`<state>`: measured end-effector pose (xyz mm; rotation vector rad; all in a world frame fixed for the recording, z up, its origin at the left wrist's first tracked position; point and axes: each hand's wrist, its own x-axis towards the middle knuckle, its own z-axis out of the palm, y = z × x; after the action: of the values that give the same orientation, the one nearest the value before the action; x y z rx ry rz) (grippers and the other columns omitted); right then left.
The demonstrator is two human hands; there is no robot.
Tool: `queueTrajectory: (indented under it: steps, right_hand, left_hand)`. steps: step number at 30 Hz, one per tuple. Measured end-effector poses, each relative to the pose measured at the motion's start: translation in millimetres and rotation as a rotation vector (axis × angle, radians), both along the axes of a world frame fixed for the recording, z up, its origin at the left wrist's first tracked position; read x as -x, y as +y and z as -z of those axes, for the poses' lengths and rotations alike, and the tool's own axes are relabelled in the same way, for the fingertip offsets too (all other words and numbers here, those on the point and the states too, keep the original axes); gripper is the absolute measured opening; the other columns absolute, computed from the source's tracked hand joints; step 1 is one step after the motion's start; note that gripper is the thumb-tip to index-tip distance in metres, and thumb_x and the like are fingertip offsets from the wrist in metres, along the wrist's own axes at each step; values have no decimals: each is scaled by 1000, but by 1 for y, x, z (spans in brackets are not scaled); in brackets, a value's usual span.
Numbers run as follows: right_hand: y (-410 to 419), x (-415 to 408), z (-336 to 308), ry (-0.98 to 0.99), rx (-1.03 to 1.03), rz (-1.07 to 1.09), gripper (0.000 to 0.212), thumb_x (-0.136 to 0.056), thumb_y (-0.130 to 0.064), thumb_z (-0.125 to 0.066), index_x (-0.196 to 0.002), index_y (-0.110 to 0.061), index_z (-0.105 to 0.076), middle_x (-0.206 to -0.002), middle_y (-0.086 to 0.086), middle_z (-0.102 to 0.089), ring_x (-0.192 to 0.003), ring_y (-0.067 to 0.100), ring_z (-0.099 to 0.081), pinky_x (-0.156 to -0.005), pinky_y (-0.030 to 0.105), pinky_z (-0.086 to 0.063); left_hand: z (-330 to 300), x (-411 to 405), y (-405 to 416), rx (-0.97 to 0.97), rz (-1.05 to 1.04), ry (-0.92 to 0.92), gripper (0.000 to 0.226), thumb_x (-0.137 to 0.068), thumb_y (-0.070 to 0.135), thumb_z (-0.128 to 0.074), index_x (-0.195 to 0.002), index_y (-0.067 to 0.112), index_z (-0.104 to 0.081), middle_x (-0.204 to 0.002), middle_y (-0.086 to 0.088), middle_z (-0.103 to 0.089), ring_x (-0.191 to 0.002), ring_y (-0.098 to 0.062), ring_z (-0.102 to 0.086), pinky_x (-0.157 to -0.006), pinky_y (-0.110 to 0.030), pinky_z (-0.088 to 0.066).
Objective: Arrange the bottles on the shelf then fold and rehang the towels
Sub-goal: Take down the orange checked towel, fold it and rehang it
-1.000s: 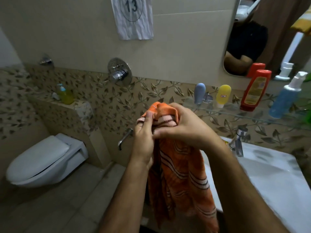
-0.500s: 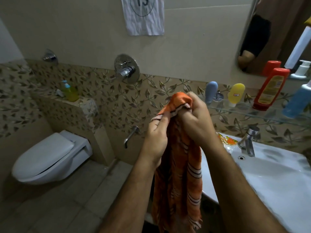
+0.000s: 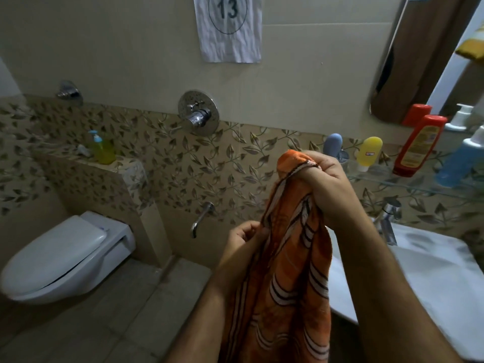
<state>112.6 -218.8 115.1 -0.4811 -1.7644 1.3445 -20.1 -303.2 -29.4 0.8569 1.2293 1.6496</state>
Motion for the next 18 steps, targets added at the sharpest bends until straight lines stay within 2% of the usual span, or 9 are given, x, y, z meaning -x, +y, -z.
queueTrajectory:
  steps: [3,4,6,10,12,14,15,17,18]
  right_hand:
    - [4,-9,3,27,83,38,20,-95,-10,-55,-80,1,-65,-78,18,-57,-75,31,-54,-73,43,-44]
    - [5,-12,5,17,96,43,21,-95,-8,-55,-80,-2,-67,-79,19,-58,-75,32,-55,-73,43,-45]
    - [6,-18,10,-34,96,54,24,-95,-9,-55,-78,-11,-71,-78,18,-59,-74,31,-58,-70,39,-48]
    - [2,-27,19,-109,141,81,17,-91,-17,-61,-81,-14,-74,-78,16,-64,-71,28,-61,-66,34,-51]
    - [2,-34,26,-188,130,145,17,-93,-16,-61,-86,-17,-76,-82,16,-72,-76,32,-69,-74,41,-56]
    - [4,-43,35,-346,20,244,9,-90,-15,-65,-91,-12,-73,-88,20,-71,-88,38,-69,-82,50,-56]
    - [7,-49,40,-471,-65,298,9,-86,-15,-69,-93,-10,-70,-88,20,-69,-89,38,-67,-82,51,-56]
    - [7,-60,49,-729,-166,392,24,-76,-26,-79,-89,-13,-65,-82,10,-67,-83,29,-65,-75,46,-54]
    - [5,-65,51,-796,-167,412,31,-71,-33,-83,-86,-14,-63,-79,5,-66,-80,23,-64,-72,43,-52]
  left_hand:
    - [1,11,0,-36,-185,43,17,-84,24,-72,-83,7,-69,-72,-6,-71,-65,-16,-65,-58,-25,-53]
    - [1,18,2,-52,-269,76,9,-84,18,-70,-80,10,-70,-69,0,-71,-63,-10,-64,-58,-21,-52]
    - [-1,28,3,-68,-370,149,13,-88,8,-66,-78,15,-68,-66,6,-69,-62,-5,-62,-58,-17,-50]
    - [-13,32,-4,-81,-205,76,8,-90,9,-63,-82,11,-63,-74,-6,-67,-65,-12,-60,-59,-22,-51]
    - [-20,32,-5,-89,-197,75,8,-87,6,-64,-81,11,-62,-73,-3,-67,-65,-11,-60,-60,-22,-52]
    - [-25,33,-5,-94,-238,76,22,-85,-2,-66,-77,19,-62,-70,0,-65,-63,-11,-58,-58,-23,-50]
    - [-27,33,-6,-92,-257,100,30,-84,-5,-66,-73,23,-61,-67,1,-62,-59,-11,-54,-54,-24,-47]
    - [-29,34,-9,-73,-281,194,34,-82,-4,-67,-66,23,-55,-60,3,-53,-53,-9,-45,-48,-22,-39]
    - [-32,33,-10,-71,-279,243,34,-81,-3,-68,-65,21,-50,-58,3,-49,-51,-9,-42,-46,-21,-36]
